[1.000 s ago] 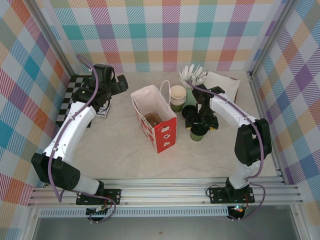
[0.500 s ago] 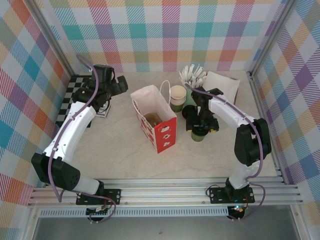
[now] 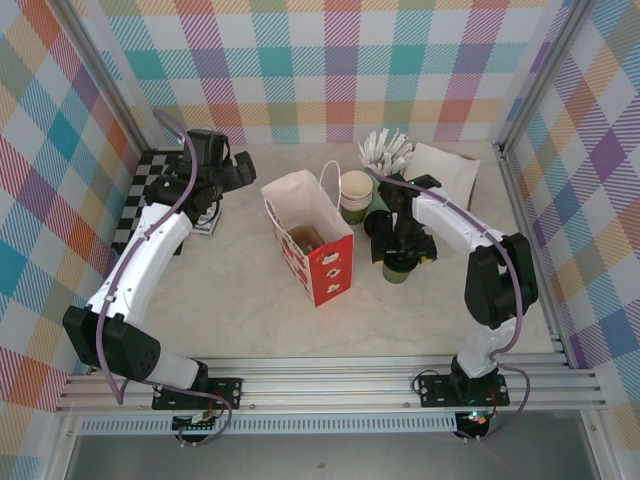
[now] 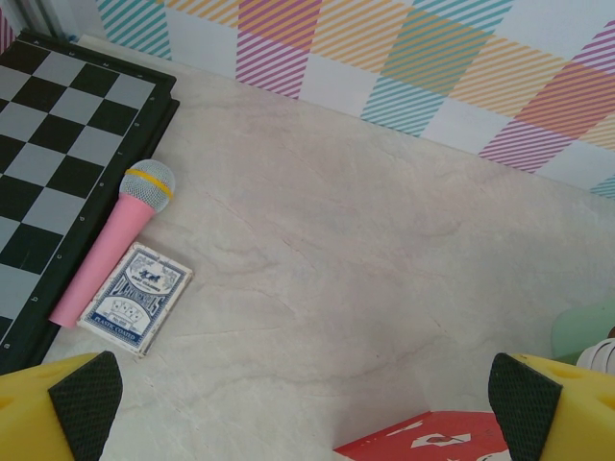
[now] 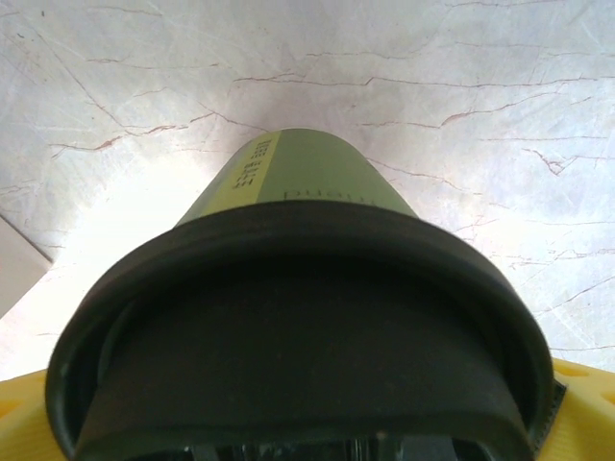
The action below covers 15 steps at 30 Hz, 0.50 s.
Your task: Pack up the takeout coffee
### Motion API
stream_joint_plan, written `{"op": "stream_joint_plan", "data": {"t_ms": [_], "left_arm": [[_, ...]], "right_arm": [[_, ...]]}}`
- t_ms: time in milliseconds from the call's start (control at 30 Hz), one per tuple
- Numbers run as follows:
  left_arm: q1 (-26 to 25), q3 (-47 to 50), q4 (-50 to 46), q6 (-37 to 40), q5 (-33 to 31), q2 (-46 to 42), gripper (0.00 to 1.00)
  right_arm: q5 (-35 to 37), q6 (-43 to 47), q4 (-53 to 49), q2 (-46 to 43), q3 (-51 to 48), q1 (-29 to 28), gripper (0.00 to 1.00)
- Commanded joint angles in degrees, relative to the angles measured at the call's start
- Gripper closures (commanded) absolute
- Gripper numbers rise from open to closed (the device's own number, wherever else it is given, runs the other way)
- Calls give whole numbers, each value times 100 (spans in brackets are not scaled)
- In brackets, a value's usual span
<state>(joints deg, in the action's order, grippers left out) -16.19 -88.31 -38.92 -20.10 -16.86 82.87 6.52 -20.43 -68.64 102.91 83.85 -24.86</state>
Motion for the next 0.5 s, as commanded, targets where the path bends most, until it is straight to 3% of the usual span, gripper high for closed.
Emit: {"op": "stream_joint_plan", "data": {"t_ms": [0, 467], "left_arm": [[45, 68, -68, 63, -102, -104, 0], [45, 60, -61, 59, -89, -81, 0]], "right_arm": [[73, 80, -149, 79, 158, -54, 0], [103, 49, -88, 18, 136, -63, 6]]}}
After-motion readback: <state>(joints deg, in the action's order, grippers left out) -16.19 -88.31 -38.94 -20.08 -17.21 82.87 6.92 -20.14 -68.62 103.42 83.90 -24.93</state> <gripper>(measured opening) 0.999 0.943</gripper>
